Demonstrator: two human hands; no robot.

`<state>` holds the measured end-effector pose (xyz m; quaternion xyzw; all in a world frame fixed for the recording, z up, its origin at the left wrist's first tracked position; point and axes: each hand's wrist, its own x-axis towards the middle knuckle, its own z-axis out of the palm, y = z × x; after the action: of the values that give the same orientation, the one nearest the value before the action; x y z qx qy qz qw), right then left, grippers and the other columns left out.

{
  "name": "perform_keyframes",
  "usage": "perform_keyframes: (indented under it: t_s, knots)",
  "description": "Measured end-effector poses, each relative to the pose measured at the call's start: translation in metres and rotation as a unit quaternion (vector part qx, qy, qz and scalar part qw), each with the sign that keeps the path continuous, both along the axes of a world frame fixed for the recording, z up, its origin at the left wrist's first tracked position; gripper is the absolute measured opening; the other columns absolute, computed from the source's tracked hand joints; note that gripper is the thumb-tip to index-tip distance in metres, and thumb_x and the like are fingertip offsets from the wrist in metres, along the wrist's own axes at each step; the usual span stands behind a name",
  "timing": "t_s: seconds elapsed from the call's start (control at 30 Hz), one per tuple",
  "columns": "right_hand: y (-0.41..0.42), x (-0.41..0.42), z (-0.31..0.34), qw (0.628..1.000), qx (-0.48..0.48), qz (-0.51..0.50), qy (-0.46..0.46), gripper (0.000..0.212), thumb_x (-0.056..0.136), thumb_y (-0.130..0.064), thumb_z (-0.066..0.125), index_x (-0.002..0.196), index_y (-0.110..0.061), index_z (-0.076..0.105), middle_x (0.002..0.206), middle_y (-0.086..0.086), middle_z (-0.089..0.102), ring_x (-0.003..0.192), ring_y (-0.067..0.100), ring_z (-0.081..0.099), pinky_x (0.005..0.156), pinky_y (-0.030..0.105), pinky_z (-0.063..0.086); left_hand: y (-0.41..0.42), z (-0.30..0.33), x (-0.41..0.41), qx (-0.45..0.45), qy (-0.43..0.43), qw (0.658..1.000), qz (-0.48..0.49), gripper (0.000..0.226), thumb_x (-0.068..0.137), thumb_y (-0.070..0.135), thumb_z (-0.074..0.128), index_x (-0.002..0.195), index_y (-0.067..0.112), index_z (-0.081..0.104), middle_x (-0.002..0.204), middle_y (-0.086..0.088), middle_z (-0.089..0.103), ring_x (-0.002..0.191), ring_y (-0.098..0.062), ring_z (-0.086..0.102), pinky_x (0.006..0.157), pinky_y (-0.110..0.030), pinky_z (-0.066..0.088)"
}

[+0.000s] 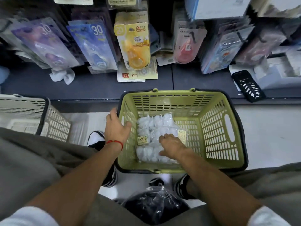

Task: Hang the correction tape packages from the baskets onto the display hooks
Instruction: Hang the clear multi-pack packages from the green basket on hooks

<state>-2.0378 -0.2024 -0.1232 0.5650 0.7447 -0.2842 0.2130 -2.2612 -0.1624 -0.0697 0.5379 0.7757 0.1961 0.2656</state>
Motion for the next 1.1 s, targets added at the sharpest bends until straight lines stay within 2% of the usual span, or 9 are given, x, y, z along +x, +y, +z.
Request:
perform_keyframes:
  t_s: [0.17, 0.33, 0.4, 0.47, 0.57, 0.7, 0.83, 0.97, 1.1]
  knots:
    - [0.005, 0.022, 0.003, 0.967, -0.097, -0.190, 0.140, 0.036, 0.096, -0.030, 0.075, 0.126, -0.020, 0.058, 0.132, 0.007, 0.056, 0.116, 0.025, 0.056, 0.092, 0.033, 0.049, -0.003, 0.006, 0.001, 0.020, 0.006, 1.000, 0.005, 0.072, 0.089, 0.022, 0.073, 0.152, 0.016, 0.039, 0.149, -0.014, 0.043, 0.125, -0.036, 0.054, 0.090, -0.046, 0.052]
    - [0.019, 0.058, 0.048, 0.818, -0.085, -0.458, 0.337, 0.028, 0.087, -0.022, 0.084, 0.109, -0.022, 0.067, 0.121, -0.006, 0.063, 0.115, 0.021, 0.060, 0.074, 0.027, 0.043, -0.001, 0.039, 0.021, 0.167, 0.039, 0.985, -0.008, 0.022, 0.087, 0.010, 0.069, 0.107, 0.019, 0.064, 0.115, -0.005, 0.060, 0.109, -0.027, 0.057, 0.076, -0.036, 0.048]
    - [0.020, 0.062, 0.068, 0.776, -0.048, -0.480, 0.406, 0.027, 0.085, -0.017, 0.085, 0.105, -0.020, 0.067, 0.121, -0.002, 0.070, 0.117, 0.023, 0.065, 0.082, 0.030, 0.048, -0.004, 0.056, 0.040, 0.109, -0.043, 0.992, -0.035, 0.011, 0.091, 0.017, 0.070, 0.090, 0.027, 0.064, 0.093, 0.007, 0.066, 0.088, -0.020, 0.064, 0.071, -0.029, 0.051]
    - [0.020, 0.052, 0.087, 0.757, 0.006, -0.470, 0.454, 0.030, 0.083, -0.017, 0.087, 0.103, -0.020, 0.065, 0.118, 0.000, 0.073, 0.115, 0.023, 0.068, 0.094, 0.038, 0.055, -0.011, 0.065, 0.062, -0.031, -0.237, 0.971, -0.019, 0.009, 0.093, 0.031, 0.075, 0.094, 0.026, 0.067, 0.101, 0.005, 0.069, 0.091, -0.022, 0.070, 0.078, -0.035, 0.063]
    - [0.014, 0.033, 0.101, 0.759, 0.033, -0.418, 0.499, 0.037, 0.077, -0.025, 0.089, 0.104, -0.026, 0.063, 0.115, -0.003, 0.073, 0.115, 0.015, 0.068, 0.097, 0.035, 0.057, -0.018, 0.070, 0.080, -0.209, -0.524, 0.824, 0.055, 0.052, 0.091, 0.056, 0.074, 0.126, 0.020, 0.060, 0.127, -0.012, 0.066, 0.110, -0.032, 0.071, 0.088, -0.054, 0.064]
    - [0.008, 0.016, 0.102, 0.785, -0.047, -0.331, 0.521, 0.031, 0.090, -0.049, 0.073, 0.115, -0.031, 0.073, 0.126, -0.013, 0.071, 0.127, 0.008, 0.062, 0.110, 0.038, 0.046, -0.018, 0.060, 0.066, -0.214, -0.540, 0.810, 0.079, 0.073, 0.089, 0.049, 0.078, 0.151, 0.025, 0.046, 0.146, -0.010, 0.061, 0.130, -0.036, 0.062, 0.102, -0.062, 0.054]
    - [0.015, 0.020, 0.084, 0.726, -0.036, -0.439, 0.528, 0.019, 0.104, -0.023, 0.060, 0.106, -0.012, 0.076, 0.108, 0.007, 0.078, 0.114, 0.030, 0.071, 0.096, 0.039, 0.060, -0.019, 0.044, 0.052, -0.189, -0.516, 0.826, 0.128, 0.041, 0.099, 0.011, 0.070, 0.135, 0.025, 0.057, 0.129, -0.014, 0.073, 0.114, -0.038, 0.072, 0.094, -0.062, 0.058]
    - [0.007, 0.037, 0.046, 0.938, 0.009, -0.269, 0.218, 0.014, 0.101, -0.019, 0.066, 0.113, -0.016, 0.074, 0.112, 0.001, 0.074, 0.107, 0.021, 0.071, 0.098, 0.035, 0.057, -0.019, 0.035, 0.040, -0.164, -0.498, 0.840, 0.138, 0.040, 0.093, 0.006, 0.078, 0.126, 0.024, 0.063, 0.110, -0.009, 0.080, 0.094, -0.032, 0.080, 0.075, -0.055, 0.065]
    - [-0.013, 0.027, 0.014, 0.989, -0.047, -0.125, 0.059, 0.045, 0.098, -0.027, 0.068, 0.141, -0.020, 0.057, 0.141, 0.006, 0.058, 0.132, 0.026, 0.053, 0.109, 0.038, 0.045, -0.023, 0.033, 0.035, -0.116, -0.443, 0.885, 0.085, 0.040, 0.086, 0.009, 0.085, 0.114, 0.031, 0.066, 0.098, 0.010, 0.081, 0.086, -0.008, 0.079, 0.063, -0.030, 0.063]
